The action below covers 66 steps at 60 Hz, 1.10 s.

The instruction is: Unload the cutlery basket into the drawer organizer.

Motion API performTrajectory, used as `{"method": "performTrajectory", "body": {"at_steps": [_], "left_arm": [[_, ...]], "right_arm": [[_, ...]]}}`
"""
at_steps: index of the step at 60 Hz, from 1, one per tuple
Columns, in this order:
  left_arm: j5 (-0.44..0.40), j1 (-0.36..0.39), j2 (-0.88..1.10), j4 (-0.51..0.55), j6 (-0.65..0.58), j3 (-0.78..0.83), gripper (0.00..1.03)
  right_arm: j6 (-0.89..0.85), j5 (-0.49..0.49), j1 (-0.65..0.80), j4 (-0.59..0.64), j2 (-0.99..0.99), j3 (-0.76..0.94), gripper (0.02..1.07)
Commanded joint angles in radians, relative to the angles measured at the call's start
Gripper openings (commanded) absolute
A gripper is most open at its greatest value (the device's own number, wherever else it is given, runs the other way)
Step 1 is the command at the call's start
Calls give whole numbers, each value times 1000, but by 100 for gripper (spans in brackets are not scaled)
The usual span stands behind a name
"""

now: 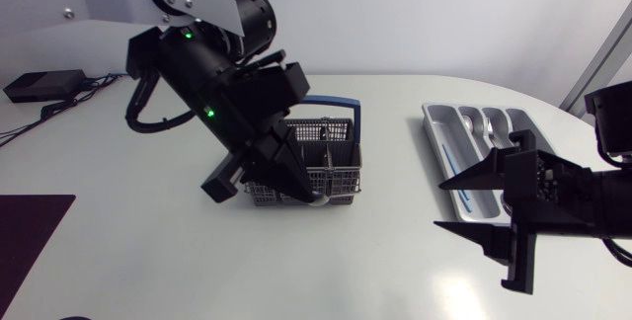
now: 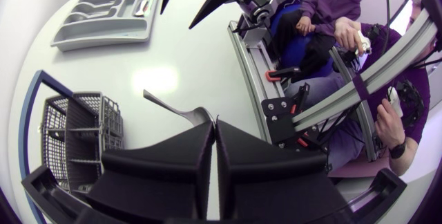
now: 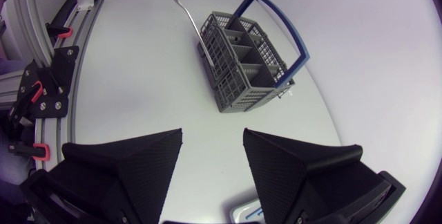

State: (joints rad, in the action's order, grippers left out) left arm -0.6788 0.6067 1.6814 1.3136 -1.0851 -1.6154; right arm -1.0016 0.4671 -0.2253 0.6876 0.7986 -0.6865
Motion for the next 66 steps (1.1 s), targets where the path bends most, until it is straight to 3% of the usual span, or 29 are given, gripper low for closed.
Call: {"method": "performTrajectory", "body": {"at_steps": [1, 13, 19, 29, 46, 55, 60, 66], "left_arm": [[-5, 44, 51, -1, -62, 9, 3], [-8, 116, 107, 1, -105, -15, 3], [-15, 131, 127, 3, -113, -37, 3], [-39, 131, 141, 4, -121, -63, 3], [-56, 133, 162, 7, -122, -81, 3], [-62, 133, 170, 9, -121, -89, 3], [-64, 133, 170, 12, -122, -92, 3], [-65, 131, 169, 15, -124, -97, 3]], "right_arm": [[66, -22, -74, -28, 4, -13, 68], [169, -127, -263, -138, 4, 24, 67], [192, -151, -345, -160, 24, 36, 60], [201, -151, -375, -186, 39, 50, 56], [216, -148, -421, -255, 74, 97, 38], [219, -151, -431, -280, 90, 111, 38], [218, -151, -439, -287, 100, 114, 29], [218, -153, -440, -296, 103, 123, 29]]}}
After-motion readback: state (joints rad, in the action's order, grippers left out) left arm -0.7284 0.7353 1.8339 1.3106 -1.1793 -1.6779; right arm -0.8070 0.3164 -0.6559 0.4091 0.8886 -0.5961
